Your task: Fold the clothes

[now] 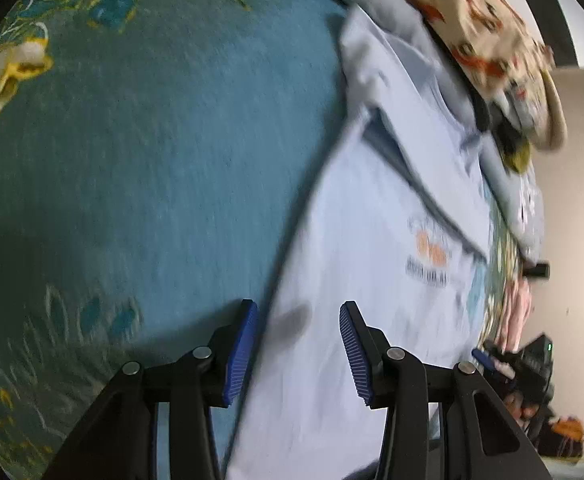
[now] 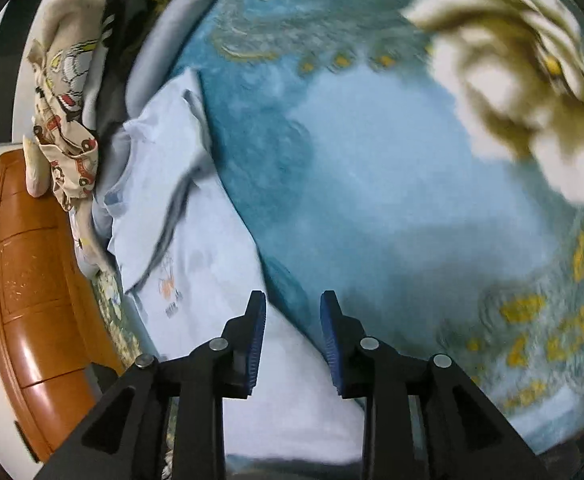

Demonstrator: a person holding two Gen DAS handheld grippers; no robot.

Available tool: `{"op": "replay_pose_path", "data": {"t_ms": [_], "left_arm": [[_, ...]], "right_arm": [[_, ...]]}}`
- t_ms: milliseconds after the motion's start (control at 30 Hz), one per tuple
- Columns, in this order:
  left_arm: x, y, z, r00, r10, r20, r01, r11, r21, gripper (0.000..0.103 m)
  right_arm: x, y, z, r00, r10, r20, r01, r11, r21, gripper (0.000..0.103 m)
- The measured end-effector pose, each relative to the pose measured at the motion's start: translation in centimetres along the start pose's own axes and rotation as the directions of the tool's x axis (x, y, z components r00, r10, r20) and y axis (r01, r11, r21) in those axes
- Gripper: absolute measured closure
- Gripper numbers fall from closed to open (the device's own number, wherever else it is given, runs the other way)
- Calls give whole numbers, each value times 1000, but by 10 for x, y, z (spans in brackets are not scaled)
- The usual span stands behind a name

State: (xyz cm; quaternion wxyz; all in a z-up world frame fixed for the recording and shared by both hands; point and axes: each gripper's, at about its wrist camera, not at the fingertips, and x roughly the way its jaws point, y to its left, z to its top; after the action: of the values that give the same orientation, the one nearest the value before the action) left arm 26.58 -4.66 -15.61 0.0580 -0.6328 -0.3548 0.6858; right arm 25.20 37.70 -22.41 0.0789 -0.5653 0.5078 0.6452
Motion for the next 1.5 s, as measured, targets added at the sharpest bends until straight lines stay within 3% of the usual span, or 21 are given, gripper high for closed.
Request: {"op": "replay_pose_path", "data": {"t_ms": [133, 200, 300, 600, 633, 667, 700, 733, 800, 967, 1100, 1200, 1267, 1367, 1500], "left_arm": [[4, 0, -28, 999, 16, -51, -13, 999, 48, 56], [-4, 7, -37, 998, 14, -55, -12, 999, 49, 56], [-9, 16, -40, 997, 4, -77, -1, 999, 35, 56], [-8, 15, -53, 991, 62, -119, -48, 992, 115, 60], [-9, 14, -53, 991, 75, -109, -61, 990, 130, 62], [-6, 10, -52, 991, 88, -101, -73, 987, 140, 76], [-4, 13, -54, 991, 91, -99, -76, 987, 145, 94], [-7, 16, -55, 993, 79, -89, -65, 987, 146, 97], [-16, 20, -56, 997, 46, -64, -36, 988, 149, 98], [-38, 6, -34, 998, -41, 39, 33, 982, 186, 98], [-55, -2, 8, 986, -100, 134, 78, 983, 164, 98], [-52, -12, 42, 978, -121, 173, 95, 984, 150, 98], [-34, -29, 62, 978, -83, 193, 49, 983, 174, 98], [-13, -41, 86, 978, -22, 206, -18, 982, 187, 98], [-1, -31, 101, 986, -4, 168, -19, 991, 135, 97]], "right_arm": [[10, -5, -15, 992, -54, -118, 50, 998, -32, 74], [19, -1, -25, 977, -121, -175, 108, 991, -78, 74], [27, 5, -31, 957, -203, -205, 178, 975, -135, 74], [49, 23, -36, 917, -308, -254, 253, 940, -227, 74], [51, 27, -38, 914, -316, -254, 255, 936, -244, 74], [54, 32, -39, 911, -323, -255, 257, 930, -261, 77], [56, 36, -40, 909, -330, -255, 258, 925, -279, 92], [58, 40, -42, 907, -335, -255, 256, 919, -299, 99], [57, 51, -43, 909, -350, -226, 265, 905, -333, 101], [27, 66, -36, 974, -194, -120, 147, 936, -319, 101], [4, 70, -22, 997, -78, -9, 73, 957, -282, 101], [-3, 78, -5, 997, -15, 79, 33, 972, -232, 101], [-6, 86, 7, 990, 15, 138, 14, 979, -205, 101], [-13, 89, 23, 976, -12, 218, 50, 984, -168, 101], [-15, 82, 40, 973, -2, 232, 30, 992, -119, 98]]}}
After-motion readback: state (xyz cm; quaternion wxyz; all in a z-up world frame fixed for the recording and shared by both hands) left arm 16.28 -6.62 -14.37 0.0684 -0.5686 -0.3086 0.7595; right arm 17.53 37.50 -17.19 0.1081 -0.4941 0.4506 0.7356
